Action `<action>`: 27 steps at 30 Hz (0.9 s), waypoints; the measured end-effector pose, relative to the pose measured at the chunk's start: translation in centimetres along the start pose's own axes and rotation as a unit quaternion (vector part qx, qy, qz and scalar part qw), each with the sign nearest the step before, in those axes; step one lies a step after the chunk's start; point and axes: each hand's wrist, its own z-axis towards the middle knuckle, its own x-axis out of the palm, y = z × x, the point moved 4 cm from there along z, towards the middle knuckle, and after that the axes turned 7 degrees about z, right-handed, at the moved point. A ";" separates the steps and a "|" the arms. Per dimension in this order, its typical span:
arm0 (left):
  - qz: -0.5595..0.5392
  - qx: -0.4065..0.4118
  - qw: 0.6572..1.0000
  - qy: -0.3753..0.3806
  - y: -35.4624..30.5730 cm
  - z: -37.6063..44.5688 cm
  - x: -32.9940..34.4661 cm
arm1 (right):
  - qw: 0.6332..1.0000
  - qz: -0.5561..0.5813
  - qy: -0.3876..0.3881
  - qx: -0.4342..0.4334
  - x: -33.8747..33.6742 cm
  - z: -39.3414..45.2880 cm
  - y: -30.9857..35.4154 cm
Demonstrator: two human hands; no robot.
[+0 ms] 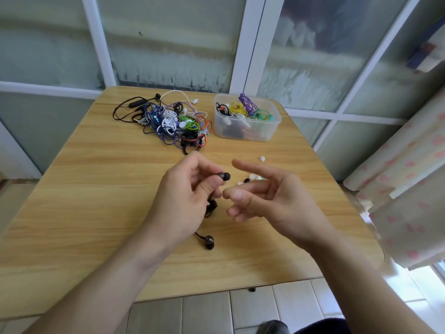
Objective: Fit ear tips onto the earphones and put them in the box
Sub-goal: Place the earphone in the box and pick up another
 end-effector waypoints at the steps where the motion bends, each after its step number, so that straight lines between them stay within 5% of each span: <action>1: -0.017 -0.014 1.000 -0.003 0.1 0.1 -0.1 | 1.000 -0.026 -0.015 -0.010 -0.1 0.0 0.0; 5: -0.106 -0.072 0.992 0.004 0.5 0.4 -0.8 | 0.983 -0.168 -0.047 -0.055 0.2 -0.3 -0.2; 8: -0.132 -0.102 0.986 0.016 0.8 0.6 -1.3 | 0.941 -0.331 0.018 -0.073 2.0 -0.9 -0.9; 11: -0.073 -0.090 0.993 0.033 1.1 0.8 -1.8 | 0.881 -0.458 0.093 -0.067 3.8 -1.4 -2.1; 15: 0.012 -0.074 0.996 0.048 1.2 0.7 -2.1 | 0.863 -0.486 0.091 -0.108 3.8 -1.1 -2.5; 20: 0.009 -0.111 0.993 0.046 1.3 0.6 -2.4 | 0.900 -0.418 0.006 -0.124 2.4 -0.6 -1.7; 23: -0.033 -0.146 0.987 0.059 1.2 0.4 -2.4 | 0.960 -0.257 -0.057 -0.094 1.4 -0.2 -1.4; 27: -0.079 -0.135 0.985 0.073 0.6 0.4 -1.8 | 0.984 -0.108 -0.072 -0.119 1.5 0.3 -1.0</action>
